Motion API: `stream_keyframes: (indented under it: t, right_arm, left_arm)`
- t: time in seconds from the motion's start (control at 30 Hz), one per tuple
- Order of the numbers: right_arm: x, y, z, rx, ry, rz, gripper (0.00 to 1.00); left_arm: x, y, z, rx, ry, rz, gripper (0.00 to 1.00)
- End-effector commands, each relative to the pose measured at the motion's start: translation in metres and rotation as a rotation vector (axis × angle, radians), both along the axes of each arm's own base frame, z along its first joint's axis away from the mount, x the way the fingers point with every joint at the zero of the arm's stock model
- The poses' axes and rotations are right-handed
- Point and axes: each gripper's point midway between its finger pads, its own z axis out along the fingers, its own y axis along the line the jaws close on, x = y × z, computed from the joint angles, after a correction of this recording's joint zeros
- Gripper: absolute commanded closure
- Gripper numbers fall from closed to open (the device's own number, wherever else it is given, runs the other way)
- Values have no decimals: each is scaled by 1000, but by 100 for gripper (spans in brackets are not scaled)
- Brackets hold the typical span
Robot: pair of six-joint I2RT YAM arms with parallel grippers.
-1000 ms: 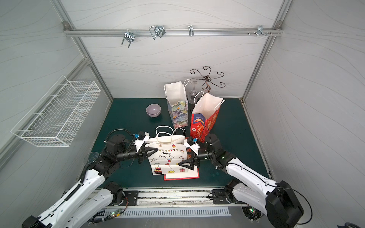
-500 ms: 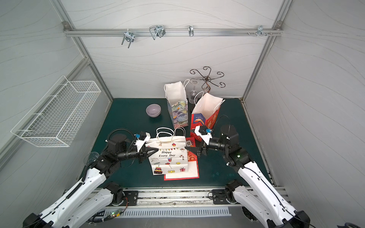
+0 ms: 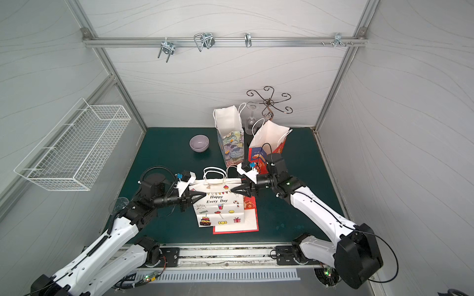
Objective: Put away the paper bag
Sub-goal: Press the paper bag at the center of the board, then pick up the paper bag from the center of the board, then press the paper bag.
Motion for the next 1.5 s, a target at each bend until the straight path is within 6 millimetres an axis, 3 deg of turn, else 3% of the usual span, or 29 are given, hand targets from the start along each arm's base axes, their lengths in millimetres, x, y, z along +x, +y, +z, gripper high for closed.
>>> stream_keyframes:
  t: [0.0,0.1,0.17,0.33,0.5,0.63,0.73,0.83,0.93,1.0,1.27,1.47]
  right_arm:
    - [2,4,9,48,-38,15,78]
    - [1,4,11,47,-43,25,100]
    - [0,3,12,44,-42,35,100]
    - [-6,1,28,53,-34,57,100]
    - [-16,-5,54,43,-33,71,100]
    - [-17,-13,74,13,-6,50,100]
    - [-7,-22,89,-13,-7,-30,100]
    - [-1,-31,102,-34,-22,-97,100]
    - [-2,-37,103,-63,-21,-111,100]
    - [-4,-42,103,-88,-28,-123,100]
    - [-33,-46,132,-12,-32,-29,100]
    - [-49,-41,143,41,16,96,100]
  left_arm:
    - [6,-1,19,-30,-67,17,83]
    - [8,4,23,-24,-82,54,75]
    - [7,9,31,-20,-99,86,66]
    - [4,34,61,-13,-173,240,30]
    - [-10,55,97,-12,-253,327,15]
    - [-24,59,124,-20,-295,314,10]
    - [-29,59,142,-45,-317,306,8]
    - [-23,58,151,-68,-333,319,6]
    - [-15,56,157,-84,-334,330,4]
    - [-15,49,163,-98,-338,288,1]
    - [-19,19,178,-146,-346,80,0]
    - [0,7,184,-169,-337,61,0]
